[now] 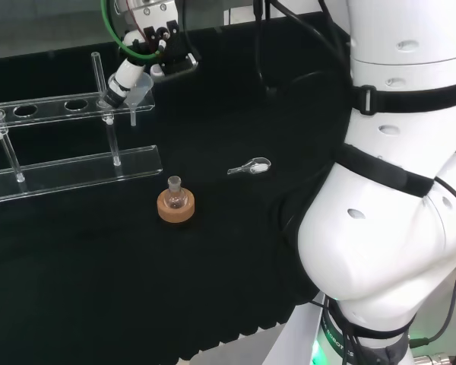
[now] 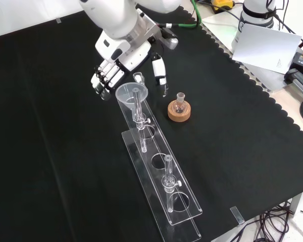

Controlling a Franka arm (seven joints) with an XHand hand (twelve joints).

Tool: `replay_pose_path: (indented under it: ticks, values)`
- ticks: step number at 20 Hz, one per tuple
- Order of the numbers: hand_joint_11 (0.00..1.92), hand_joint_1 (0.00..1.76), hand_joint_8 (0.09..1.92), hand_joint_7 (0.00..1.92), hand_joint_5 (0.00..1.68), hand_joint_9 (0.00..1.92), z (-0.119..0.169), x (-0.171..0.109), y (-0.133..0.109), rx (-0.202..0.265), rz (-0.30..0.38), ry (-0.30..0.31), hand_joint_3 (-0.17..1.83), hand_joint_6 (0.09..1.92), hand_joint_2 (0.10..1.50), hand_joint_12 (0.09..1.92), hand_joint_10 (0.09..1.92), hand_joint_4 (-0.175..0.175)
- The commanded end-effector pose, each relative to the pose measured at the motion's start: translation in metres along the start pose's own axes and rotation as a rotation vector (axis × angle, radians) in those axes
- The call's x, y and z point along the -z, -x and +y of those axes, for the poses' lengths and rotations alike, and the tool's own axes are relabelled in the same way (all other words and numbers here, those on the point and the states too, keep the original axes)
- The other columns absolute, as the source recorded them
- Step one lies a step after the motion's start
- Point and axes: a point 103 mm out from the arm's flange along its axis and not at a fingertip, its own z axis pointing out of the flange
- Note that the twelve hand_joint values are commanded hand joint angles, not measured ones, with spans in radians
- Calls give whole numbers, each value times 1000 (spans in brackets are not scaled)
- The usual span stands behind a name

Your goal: Pick up the funnel from the transparent funnel stand.

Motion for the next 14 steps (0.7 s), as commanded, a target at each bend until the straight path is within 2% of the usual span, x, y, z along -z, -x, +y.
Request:
replay_pose_path:
  ticks: [1,5,8,10,12,13,14]
  values:
    - [0,576,87,0,0,0,7,-10,0,-22,-10,-12,19,87,612,87,87,8]
    - [0,584,87,0,0,0,7,-10,1,-16,13,4,19,87,615,87,87,6]
    - [0,602,87,0,0,0,5,-6,-4,10,16,53,22,87,624,87,87,-10]
    - [0,602,87,11,0,0,4,-2,-6,9,27,88,24,87,630,87,87,-27]
    - [21,599,87,64,0,6,4,0,-6,3,27,97,28,87,638,87,87,-38]
    - [17,600,98,109,0,23,5,1,-6,-1,24,92,24,87,645,194,87,-40]
    - [10,605,164,139,11,40,6,1,-6,-4,21,90,21,87,651,415,108,-38]
